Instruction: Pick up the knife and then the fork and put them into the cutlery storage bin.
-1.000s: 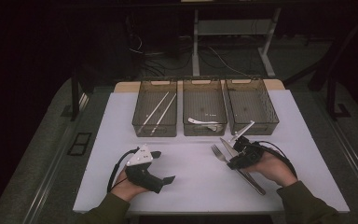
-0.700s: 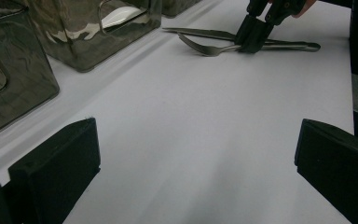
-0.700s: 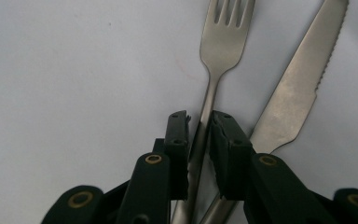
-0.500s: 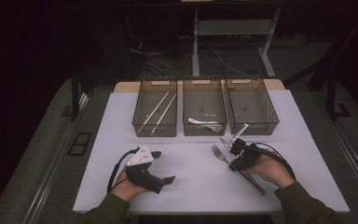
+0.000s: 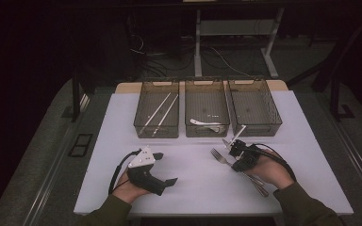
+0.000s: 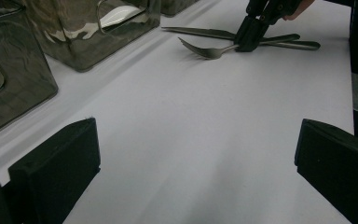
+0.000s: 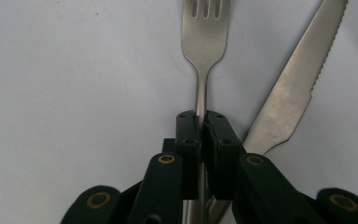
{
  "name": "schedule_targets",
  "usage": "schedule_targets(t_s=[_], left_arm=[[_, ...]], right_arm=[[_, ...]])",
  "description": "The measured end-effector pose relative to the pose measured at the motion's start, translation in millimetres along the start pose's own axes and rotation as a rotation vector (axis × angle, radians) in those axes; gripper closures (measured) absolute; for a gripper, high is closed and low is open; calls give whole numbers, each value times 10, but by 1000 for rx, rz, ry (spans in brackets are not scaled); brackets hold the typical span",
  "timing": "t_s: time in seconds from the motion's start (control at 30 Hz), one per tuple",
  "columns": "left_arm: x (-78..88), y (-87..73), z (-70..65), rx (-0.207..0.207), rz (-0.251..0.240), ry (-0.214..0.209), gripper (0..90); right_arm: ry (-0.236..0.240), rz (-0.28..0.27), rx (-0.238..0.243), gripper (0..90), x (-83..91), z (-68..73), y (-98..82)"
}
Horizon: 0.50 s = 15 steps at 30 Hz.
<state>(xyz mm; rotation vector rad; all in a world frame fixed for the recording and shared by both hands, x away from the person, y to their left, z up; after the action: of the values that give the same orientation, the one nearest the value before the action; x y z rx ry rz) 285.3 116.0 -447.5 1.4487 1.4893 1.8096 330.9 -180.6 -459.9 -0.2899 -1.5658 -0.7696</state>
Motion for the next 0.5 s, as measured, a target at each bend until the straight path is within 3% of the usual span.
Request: schedule_targets(t_s=[0.37, 0.5], left_arm=[[-14, -36, 17, -15, 19, -10, 0], [-11, -64, 23, -13, 31, -16, 0]], right_arm=[[45, -39, -11, 844, 16, -51, -37], [71, -81, -24, 844, 48, -50, -38]])
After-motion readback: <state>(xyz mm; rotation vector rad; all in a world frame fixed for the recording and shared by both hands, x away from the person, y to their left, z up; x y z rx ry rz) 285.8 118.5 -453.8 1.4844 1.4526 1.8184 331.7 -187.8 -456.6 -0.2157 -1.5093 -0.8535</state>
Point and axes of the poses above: each handheld gripper's, and its own axes: x roughly backward along the jaws, y roughly out of its top, z roughly to its left, the point moved 4 cm from there along -x, roughly forward along the jaws, and after that the axes turned 3 degrees about -z, right-handed, at the moved point
